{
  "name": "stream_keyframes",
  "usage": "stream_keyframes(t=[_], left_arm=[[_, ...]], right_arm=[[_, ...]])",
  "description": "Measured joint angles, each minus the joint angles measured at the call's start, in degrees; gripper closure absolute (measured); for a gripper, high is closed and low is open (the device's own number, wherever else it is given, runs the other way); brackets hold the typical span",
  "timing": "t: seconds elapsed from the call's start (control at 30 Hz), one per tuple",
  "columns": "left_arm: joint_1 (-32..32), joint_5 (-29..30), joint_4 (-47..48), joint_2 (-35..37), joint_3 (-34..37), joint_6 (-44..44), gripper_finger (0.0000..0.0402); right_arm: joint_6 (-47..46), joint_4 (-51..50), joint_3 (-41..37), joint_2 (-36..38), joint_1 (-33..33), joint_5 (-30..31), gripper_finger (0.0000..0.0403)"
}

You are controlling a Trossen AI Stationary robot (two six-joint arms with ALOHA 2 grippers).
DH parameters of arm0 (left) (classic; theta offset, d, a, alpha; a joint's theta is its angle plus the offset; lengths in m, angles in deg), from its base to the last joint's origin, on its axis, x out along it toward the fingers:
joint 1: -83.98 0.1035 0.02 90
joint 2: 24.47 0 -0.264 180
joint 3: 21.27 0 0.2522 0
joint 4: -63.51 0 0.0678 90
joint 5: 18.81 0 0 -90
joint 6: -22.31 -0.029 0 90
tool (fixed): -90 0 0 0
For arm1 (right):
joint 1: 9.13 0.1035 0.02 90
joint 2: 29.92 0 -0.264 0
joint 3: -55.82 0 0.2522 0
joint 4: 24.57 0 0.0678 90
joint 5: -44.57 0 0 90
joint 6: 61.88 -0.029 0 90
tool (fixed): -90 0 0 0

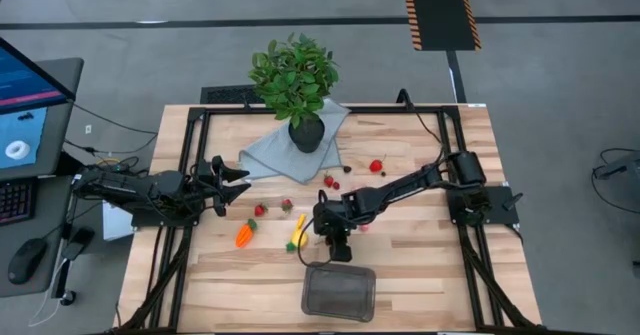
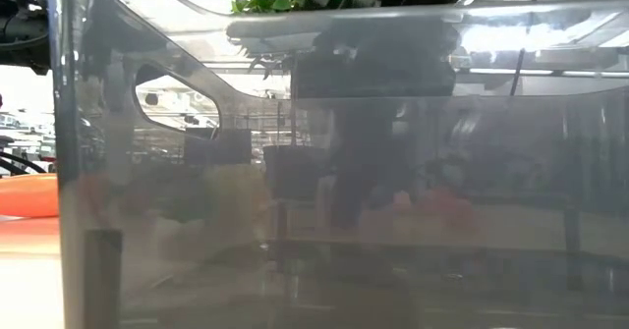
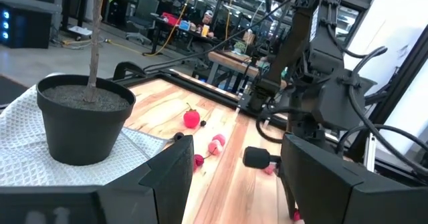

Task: Pick and placing Produce into tupperware
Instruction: Put the red cherry into the black bin

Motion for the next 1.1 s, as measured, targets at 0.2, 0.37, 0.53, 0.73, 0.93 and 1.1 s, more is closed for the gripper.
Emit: stream_keyframes(t=[0.2,0.37,0.53,0.73,0.93,1.1], left_arm=[[0.0,0.0,-0.1,0.0,0.0,0.0,0.0188],[0.0,0.0,-0.2,0.0,0.0,0.2,0.0188],[0.0,0.0,-0.2,0.0,0.0,1.4,0.0188],[0.0,-0.2,-0.2,0.0,0.0,1.4,0.0188],[0.0,-0.2,-0.2,0.0,0.0,1.3,0.0188],[0.0,-0.2,0.1,0.0,0.0,1.1,0.0188]], right_arm=[[0.5,-4.3,0.1,4.9,-0.1,7.9,0.0334],[-0.5,-4.5,0.2,9.1,-0.1,9.1,0.0334],[-2.0,-4.1,0.2,12.4,2.3,10.6,0.0334],[-2.5,-4.5,2.4,13.6,8.6,15.7,0.0335],[-7.3,-3.4,3.5,13.6,13.1,16.7,0.0335],[-11.3,-0.1,3.6,13.6,17.2,18.4,0.0336]])
